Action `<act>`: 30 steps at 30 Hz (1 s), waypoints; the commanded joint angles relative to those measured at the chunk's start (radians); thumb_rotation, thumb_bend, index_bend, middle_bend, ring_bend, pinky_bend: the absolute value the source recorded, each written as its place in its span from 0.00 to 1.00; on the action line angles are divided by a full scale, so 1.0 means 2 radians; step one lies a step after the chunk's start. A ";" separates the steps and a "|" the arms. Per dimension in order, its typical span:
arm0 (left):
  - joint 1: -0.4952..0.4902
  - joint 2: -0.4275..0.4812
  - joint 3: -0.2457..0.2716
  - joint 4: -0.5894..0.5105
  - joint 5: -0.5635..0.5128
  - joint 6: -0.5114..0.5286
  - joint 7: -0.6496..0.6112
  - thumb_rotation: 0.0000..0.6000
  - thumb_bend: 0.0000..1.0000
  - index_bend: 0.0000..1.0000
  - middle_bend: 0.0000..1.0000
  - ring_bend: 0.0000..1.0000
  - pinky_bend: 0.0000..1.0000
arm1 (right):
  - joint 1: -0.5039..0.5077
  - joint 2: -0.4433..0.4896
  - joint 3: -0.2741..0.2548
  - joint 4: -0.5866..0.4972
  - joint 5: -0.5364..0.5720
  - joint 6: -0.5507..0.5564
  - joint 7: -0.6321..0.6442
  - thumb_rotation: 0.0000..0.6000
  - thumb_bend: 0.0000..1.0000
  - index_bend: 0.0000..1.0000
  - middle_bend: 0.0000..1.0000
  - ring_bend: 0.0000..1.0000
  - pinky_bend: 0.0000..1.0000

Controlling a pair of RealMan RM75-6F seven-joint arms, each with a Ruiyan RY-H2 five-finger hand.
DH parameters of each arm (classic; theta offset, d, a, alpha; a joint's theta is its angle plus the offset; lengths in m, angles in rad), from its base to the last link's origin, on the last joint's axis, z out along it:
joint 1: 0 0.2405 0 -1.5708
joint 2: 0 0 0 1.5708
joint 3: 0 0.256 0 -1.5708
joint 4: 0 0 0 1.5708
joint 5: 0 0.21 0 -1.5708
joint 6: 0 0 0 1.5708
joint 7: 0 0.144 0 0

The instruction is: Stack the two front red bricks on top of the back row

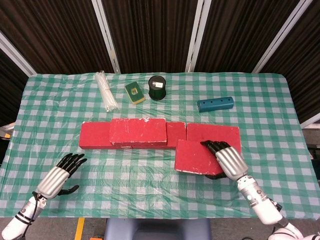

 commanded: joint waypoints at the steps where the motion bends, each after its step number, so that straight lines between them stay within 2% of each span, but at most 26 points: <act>1: 0.002 0.002 -0.002 -0.002 -0.003 -0.003 -0.001 1.00 0.27 0.00 0.00 0.00 0.00 | 0.049 0.037 0.034 0.026 -0.003 -0.049 0.052 1.00 0.06 0.46 0.45 0.48 0.60; 6: 0.002 0.001 -0.006 -0.003 -0.010 -0.014 0.006 1.00 0.27 0.00 0.00 0.00 0.00 | 0.099 0.044 0.063 0.089 0.008 -0.096 0.112 1.00 0.06 0.50 0.45 0.48 0.60; 10: -0.002 0.002 -0.005 -0.006 -0.016 -0.035 -0.003 1.00 0.27 0.00 0.00 0.00 0.00 | 0.133 0.027 0.069 0.147 0.017 -0.138 0.162 1.00 0.06 0.48 0.45 0.48 0.60; 14: -0.002 -0.001 -0.012 -0.004 -0.026 -0.045 0.006 1.00 0.27 0.00 0.00 0.00 0.00 | 0.159 0.001 0.058 0.201 -0.003 -0.162 0.195 1.00 0.06 0.47 0.45 0.48 0.60; 21: 0.002 -0.007 -0.025 0.001 -0.037 -0.042 0.032 1.00 0.27 0.00 0.00 0.00 0.00 | 0.181 -0.055 0.019 0.315 -0.060 -0.142 0.294 1.00 0.06 0.48 0.45 0.47 0.60; 27: 0.005 -0.005 -0.031 0.001 -0.039 -0.035 0.030 1.00 0.27 0.00 0.00 0.00 0.00 | 0.188 -0.080 -0.007 0.363 -0.076 -0.136 0.345 1.00 0.06 0.48 0.45 0.47 0.60; 30: 0.005 -0.004 -0.032 0.000 -0.039 -0.035 0.029 1.00 0.27 0.00 0.00 0.00 0.00 | 0.192 -0.088 -0.014 0.371 -0.079 -0.130 0.366 1.00 0.06 0.47 0.45 0.47 0.60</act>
